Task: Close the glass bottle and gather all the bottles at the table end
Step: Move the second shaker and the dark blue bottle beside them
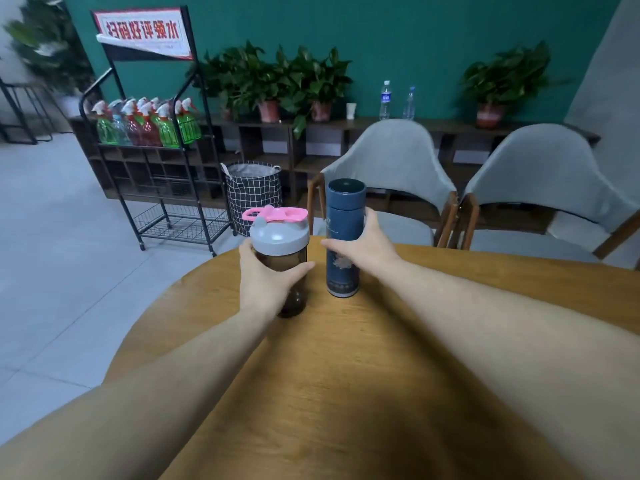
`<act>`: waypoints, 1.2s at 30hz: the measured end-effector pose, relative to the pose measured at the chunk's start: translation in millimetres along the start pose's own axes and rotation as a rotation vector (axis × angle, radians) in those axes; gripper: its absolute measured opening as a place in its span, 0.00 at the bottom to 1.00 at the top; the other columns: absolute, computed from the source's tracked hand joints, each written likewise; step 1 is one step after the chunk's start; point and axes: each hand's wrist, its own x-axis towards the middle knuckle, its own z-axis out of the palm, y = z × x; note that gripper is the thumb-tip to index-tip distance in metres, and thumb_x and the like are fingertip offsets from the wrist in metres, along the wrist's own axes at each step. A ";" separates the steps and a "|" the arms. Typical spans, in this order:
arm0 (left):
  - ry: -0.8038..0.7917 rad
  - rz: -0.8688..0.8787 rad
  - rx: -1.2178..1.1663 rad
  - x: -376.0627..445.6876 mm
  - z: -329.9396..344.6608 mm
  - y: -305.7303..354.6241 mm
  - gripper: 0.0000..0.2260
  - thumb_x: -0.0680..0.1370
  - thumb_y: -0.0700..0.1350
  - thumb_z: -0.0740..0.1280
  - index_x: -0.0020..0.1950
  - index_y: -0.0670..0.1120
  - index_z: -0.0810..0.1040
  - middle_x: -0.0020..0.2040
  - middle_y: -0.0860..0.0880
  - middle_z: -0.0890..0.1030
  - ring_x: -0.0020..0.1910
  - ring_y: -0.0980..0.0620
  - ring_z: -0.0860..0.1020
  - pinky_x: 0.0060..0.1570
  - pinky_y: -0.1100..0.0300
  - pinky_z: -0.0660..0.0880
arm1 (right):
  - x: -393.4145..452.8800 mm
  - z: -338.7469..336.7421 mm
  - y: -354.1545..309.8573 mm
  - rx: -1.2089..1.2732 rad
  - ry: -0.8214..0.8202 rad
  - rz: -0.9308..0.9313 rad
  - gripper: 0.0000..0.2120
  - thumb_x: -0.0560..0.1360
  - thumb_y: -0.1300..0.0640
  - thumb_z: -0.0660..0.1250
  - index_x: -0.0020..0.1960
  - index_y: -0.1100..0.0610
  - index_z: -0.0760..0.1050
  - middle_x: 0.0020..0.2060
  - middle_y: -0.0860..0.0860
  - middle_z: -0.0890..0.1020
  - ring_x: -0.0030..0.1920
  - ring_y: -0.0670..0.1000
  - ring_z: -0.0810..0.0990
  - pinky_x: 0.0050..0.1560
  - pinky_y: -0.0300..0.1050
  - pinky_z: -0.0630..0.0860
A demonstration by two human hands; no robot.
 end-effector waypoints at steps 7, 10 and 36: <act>-0.105 -0.018 -0.037 3.9 -5.1 2.6 0.40 0.65 0.45 0.83 0.70 0.49 0.65 0.61 0.52 0.78 0.60 0.52 0.78 0.60 0.54 0.77 | -1.7 -0.8 -3.4 -0.030 0.082 0.013 0.34 0.66 0.45 0.81 0.65 0.51 0.67 0.64 0.52 0.79 0.63 0.56 0.79 0.60 0.58 0.80; -0.190 -0.005 -0.035 -7.6 -2.1 14.4 0.37 0.68 0.43 0.82 0.71 0.49 0.65 0.58 0.56 0.77 0.55 0.60 0.77 0.47 0.67 0.74 | -20.1 -22.5 -3.7 -0.015 0.089 -0.008 0.35 0.67 0.46 0.80 0.68 0.50 0.66 0.66 0.51 0.78 0.65 0.56 0.79 0.60 0.56 0.79; -0.947 0.170 -0.033 -292.6 215.8 166.4 0.43 0.65 0.49 0.83 0.75 0.53 0.65 0.68 0.54 0.73 0.62 0.50 0.77 0.54 0.50 0.82 | -314.4 -386.6 100.3 -0.105 0.418 0.105 0.37 0.65 0.52 0.81 0.67 0.48 0.66 0.60 0.48 0.80 0.58 0.52 0.81 0.59 0.53 0.80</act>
